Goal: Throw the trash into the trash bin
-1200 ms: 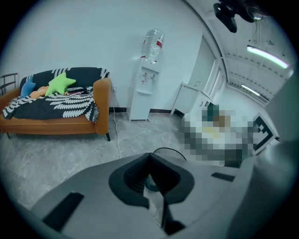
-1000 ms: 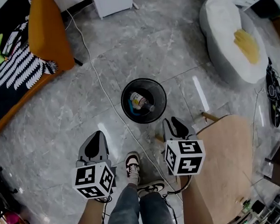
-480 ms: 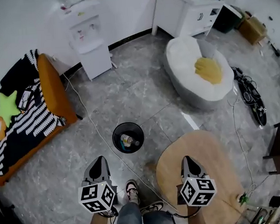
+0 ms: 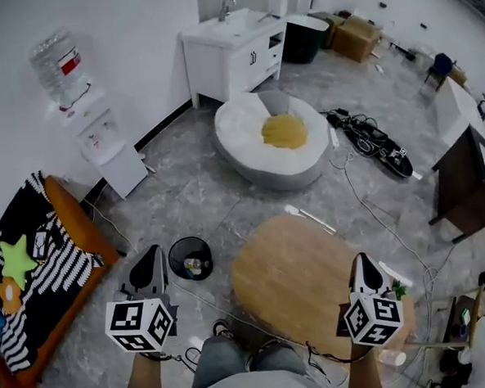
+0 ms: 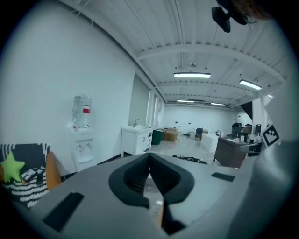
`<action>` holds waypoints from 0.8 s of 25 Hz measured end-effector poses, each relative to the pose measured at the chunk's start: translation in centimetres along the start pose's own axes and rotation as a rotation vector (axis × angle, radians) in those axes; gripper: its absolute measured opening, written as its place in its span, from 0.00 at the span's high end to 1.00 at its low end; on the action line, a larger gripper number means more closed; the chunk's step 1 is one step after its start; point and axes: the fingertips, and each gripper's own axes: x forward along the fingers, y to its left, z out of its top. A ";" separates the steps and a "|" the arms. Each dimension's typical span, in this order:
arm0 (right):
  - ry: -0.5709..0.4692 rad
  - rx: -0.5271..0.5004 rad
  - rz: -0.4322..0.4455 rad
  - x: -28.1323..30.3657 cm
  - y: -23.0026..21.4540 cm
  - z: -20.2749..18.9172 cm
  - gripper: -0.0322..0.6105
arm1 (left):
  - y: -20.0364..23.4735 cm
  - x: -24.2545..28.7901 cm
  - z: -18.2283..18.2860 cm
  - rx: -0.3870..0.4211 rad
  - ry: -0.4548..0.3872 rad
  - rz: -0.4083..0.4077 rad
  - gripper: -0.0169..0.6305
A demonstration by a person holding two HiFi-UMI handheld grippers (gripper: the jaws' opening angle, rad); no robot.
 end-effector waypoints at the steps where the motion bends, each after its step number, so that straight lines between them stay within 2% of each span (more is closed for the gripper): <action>1: -0.011 0.013 -0.028 -1.1 -1.7 0.3 0.95 | -0.8 0.1 1.0 0.004 -0.017 -0.003 0.99; 4: -0.042 0.064 -0.095 -3.6 -5.9 0.4 0.95 | -3.2 1.0 3.1 -0.021 -0.057 -0.004 0.99; 7: -0.066 0.095 -0.124 -4.7 -7.8 0.2 0.95 | -5.0 1.8 3.8 -0.023 -0.066 -0.015 0.99; 14: -0.094 0.093 -0.105 -3.9 -7.8 1.2 0.95 | -5.1 1.6 3.0 0.007 -0.033 0.026 0.99; 20: -0.086 0.051 -0.085 -2.1 -6.3 2.2 0.95 | -2.7 1.3 2.8 -0.020 -0.030 0.069 0.99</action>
